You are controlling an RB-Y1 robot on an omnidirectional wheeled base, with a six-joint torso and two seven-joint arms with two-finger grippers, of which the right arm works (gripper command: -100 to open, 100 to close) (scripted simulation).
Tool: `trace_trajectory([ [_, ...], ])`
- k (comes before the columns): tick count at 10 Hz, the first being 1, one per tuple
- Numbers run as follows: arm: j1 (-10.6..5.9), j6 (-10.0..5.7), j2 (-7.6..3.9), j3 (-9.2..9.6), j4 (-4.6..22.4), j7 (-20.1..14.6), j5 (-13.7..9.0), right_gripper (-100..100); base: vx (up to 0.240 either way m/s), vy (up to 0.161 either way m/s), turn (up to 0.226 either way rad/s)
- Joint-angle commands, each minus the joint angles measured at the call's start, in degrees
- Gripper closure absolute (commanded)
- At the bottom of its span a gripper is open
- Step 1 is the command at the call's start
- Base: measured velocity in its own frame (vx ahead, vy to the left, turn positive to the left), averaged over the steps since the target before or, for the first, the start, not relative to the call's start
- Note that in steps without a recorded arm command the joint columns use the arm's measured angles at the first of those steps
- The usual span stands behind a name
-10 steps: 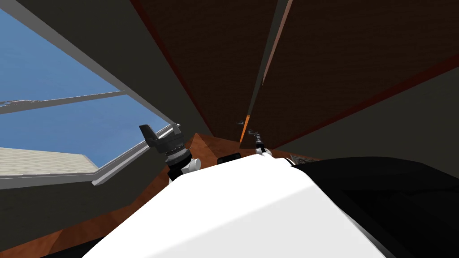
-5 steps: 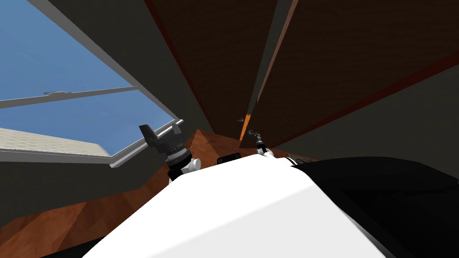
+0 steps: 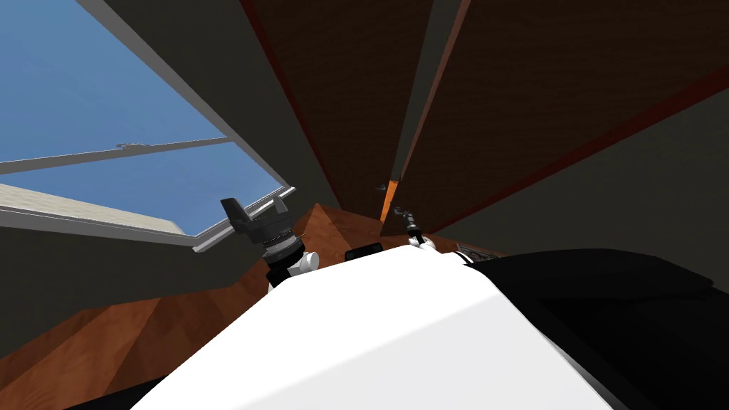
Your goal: Pull the door open
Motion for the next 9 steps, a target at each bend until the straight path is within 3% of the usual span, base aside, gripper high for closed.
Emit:
trace_trajectory([
  [1, 0.56, -1.19, 0.3, 1.63, -0.54, -1.09, 0.93, 100, -0.18, -0.065, 0.104],
  [2, 0.4, -0.26, -0.37, 0.64, -0.6, -0.73, 0.37, 100, -0.088, -0.042, 0.023],
  [3, 1.58, -1.74, -0.96, 1.64, -0.69, -1.97, 0.97, 100, -0.14, -0.04, 0.151],
  [6, 2.73, -3.46, -1.62, 2.6, -0.74, -3.15, 1.54, 100, -0.191, -0.034, 0.106],
  [9, 4.71, -6.42, -2.75, 4.26, -0.82, -5.19, 2.53, 100, -0.195, -0.046, 0.138],
])
